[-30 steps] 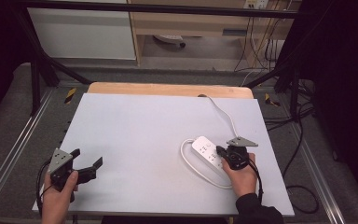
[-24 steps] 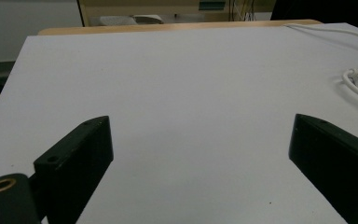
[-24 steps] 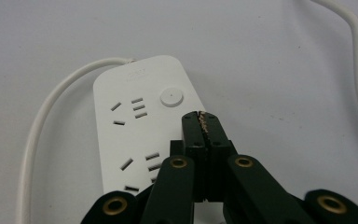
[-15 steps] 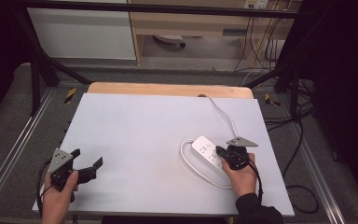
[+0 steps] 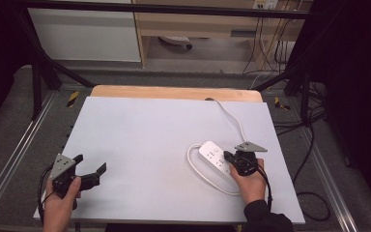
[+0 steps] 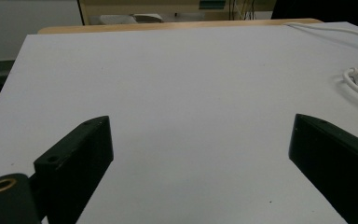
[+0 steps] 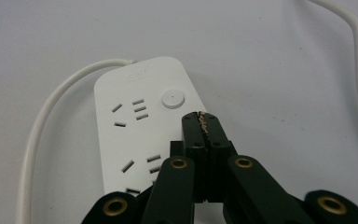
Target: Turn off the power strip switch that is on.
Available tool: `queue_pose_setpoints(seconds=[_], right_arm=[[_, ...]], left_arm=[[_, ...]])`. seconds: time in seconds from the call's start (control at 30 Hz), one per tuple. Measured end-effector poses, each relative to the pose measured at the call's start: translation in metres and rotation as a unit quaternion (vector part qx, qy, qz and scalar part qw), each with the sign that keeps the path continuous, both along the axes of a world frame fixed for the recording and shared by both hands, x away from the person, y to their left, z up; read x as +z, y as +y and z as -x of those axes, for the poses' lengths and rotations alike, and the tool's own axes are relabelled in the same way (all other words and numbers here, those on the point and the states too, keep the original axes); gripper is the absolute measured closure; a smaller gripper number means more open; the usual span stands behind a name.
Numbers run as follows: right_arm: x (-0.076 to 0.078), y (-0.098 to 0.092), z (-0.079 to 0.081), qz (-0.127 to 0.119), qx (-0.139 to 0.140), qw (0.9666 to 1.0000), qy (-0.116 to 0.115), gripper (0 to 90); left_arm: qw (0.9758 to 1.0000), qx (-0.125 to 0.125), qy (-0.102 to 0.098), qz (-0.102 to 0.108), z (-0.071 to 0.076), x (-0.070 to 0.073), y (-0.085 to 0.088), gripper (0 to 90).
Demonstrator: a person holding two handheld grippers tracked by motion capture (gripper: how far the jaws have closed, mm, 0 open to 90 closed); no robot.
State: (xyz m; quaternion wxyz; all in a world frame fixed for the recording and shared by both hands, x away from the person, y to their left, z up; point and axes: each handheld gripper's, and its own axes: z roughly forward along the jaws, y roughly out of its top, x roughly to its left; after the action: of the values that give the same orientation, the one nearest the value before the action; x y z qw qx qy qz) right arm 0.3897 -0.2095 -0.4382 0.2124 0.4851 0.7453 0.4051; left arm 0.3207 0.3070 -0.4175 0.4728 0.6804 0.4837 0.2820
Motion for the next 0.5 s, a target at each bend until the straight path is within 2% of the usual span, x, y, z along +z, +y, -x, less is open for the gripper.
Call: queue_pose_setpoints(seconds=[0.5], right_arm=[[-0.0003, 0.0006, 0.0001, 0.008, 0.003, 1.0, -0.005, 90.0]], left_arm=[[1.0, -0.001, 0.005, 0.0, 0.0, -0.0008, -0.0004, 6.0]])
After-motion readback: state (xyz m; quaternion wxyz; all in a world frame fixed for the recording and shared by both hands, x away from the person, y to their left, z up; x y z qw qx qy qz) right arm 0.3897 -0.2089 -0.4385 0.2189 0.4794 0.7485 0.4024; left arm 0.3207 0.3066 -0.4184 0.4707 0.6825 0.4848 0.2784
